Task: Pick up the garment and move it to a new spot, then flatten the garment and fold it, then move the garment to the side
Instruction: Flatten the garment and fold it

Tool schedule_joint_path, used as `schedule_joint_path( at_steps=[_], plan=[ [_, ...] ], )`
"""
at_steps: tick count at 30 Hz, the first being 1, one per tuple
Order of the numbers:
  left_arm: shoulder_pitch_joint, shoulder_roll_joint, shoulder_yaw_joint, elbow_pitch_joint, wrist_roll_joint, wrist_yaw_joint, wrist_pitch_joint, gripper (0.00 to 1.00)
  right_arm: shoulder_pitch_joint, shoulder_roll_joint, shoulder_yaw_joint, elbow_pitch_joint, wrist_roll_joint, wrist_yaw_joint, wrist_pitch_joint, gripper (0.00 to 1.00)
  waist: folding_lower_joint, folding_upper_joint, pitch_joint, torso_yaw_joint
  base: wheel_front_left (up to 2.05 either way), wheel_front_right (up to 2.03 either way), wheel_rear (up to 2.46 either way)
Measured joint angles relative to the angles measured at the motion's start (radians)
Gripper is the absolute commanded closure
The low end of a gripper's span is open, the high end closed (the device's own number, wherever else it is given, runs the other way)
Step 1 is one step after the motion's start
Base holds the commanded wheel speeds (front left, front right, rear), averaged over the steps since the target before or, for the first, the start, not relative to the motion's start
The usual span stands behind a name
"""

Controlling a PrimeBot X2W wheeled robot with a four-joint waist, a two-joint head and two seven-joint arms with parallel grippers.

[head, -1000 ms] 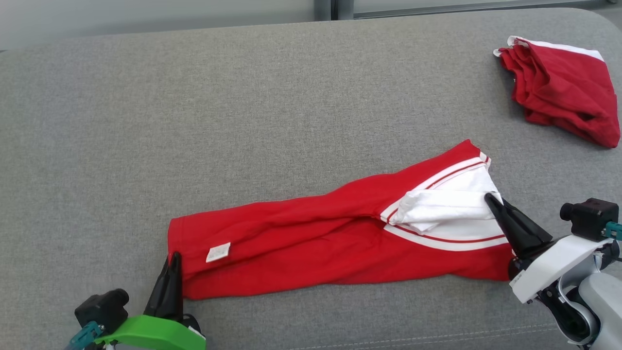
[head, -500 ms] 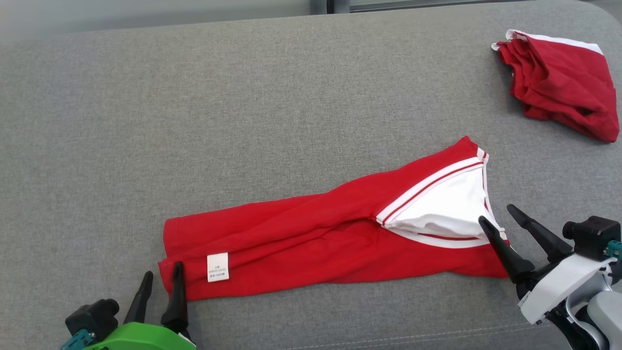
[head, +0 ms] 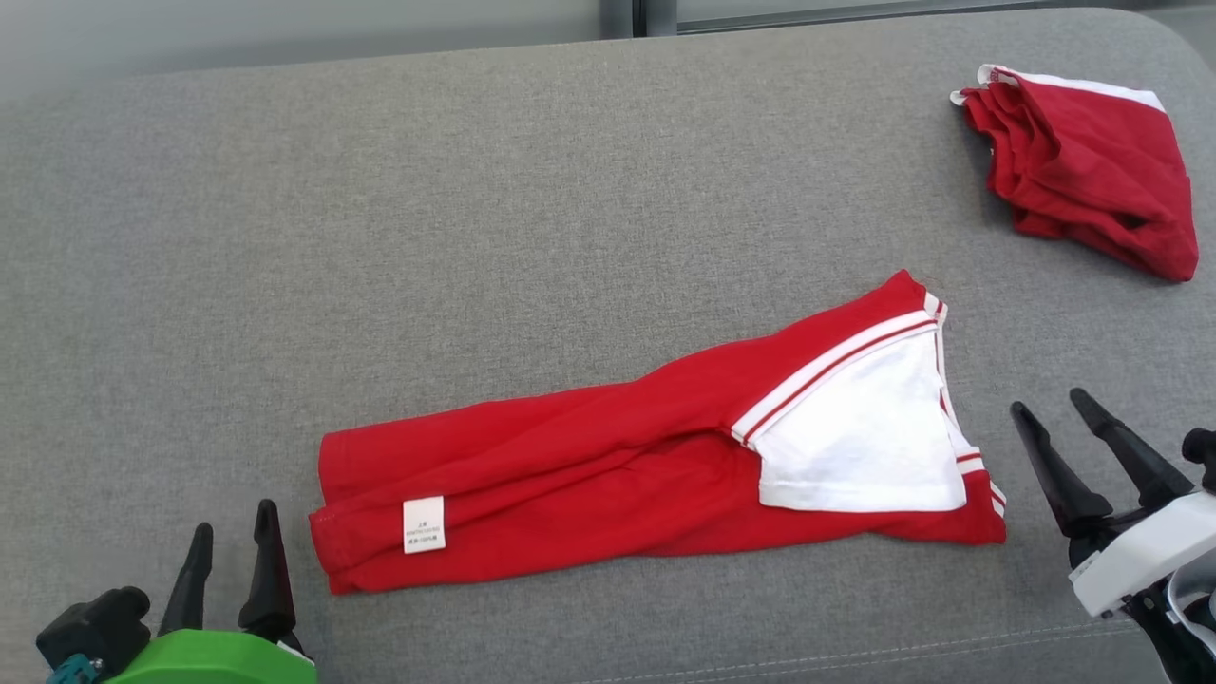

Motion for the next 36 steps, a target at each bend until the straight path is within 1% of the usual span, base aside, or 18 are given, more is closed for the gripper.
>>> schedule_joint_path(
  at_steps=[4,7,10,12,15,18,25,30,31,36],
  plan=[
    [-0.003,0.019,0.007,-0.036,0.028,0.001,-0.005,0.00,0.000,0.005,-0.028,0.009,0.027,0.000,0.000,0.00,0.0000,0.0000,-0.015,0.004,0.00,0.00,0.00],
    [-0.011,0.019,0.000,-0.066,0.055,0.001,-0.007,0.00,0.000,0.019,-0.027,0.029,0.048,0.000,0.000,0.00,0.0000,0.0000,-0.027,0.007,0.00,0.00,0.00],
    [-0.037,0.016,-0.026,-0.093,0.072,0.001,-0.007,0.00,-0.001,0.028,-0.006,0.060,0.059,0.000,0.000,0.00,0.0000,0.0000,-0.039,0.011,0.00,0.00,0.00],
    [-0.060,0.004,-0.040,-0.110,0.080,0.000,-0.007,0.00,-0.004,0.032,-0.001,0.075,0.072,0.000,0.009,0.00,0.0000,0.0000,-0.046,0.016,0.00,0.00,0.00],
    [-0.075,-0.015,-0.059,-0.140,0.085,-0.001,-0.008,0.00,-0.027,0.040,0.026,0.091,0.094,0.000,0.052,0.00,0.0000,0.0000,-0.052,0.024,0.00,0.00,0.00],
    [-0.087,-0.020,-0.088,-0.153,0.105,-0.002,-0.008,0.00,-0.060,0.055,0.025,0.123,0.115,0.001,0.088,0.00,0.0000,0.0000,-0.052,0.035,0.00,0.00,0.00],
    [-0.101,-0.041,-0.123,-0.165,0.123,-0.002,-0.008,0.00,-0.133,0.072,0.019,0.210,0.174,0.000,0.190,0.00,0.0000,0.0000,-0.045,0.075,0.00,0.00,0.00],
    [-0.103,-0.044,-0.127,-0.168,0.126,-0.002,-0.008,0.00,-0.162,0.071,0.020,0.263,0.183,-0.001,0.247,0.00,0.0000,0.0000,-0.041,0.114,0.00,0.00,0.00],
    [-0.103,-0.045,-0.127,-0.168,0.129,-0.002,-0.008,0.00,-0.170,0.070,0.020,0.280,0.187,-0.001,0.266,0.00,0.0000,0.0000,-0.040,0.130,0.00,0.00,0.00],
    [-0.103,-0.046,-0.125,-0.170,0.132,-0.002,-0.008,0.00,-0.176,0.070,0.024,0.325,0.204,-0.002,0.306,0.00,0.0000,0.0000,-0.040,0.165,0.00,0.00,0.00]
  ],
)
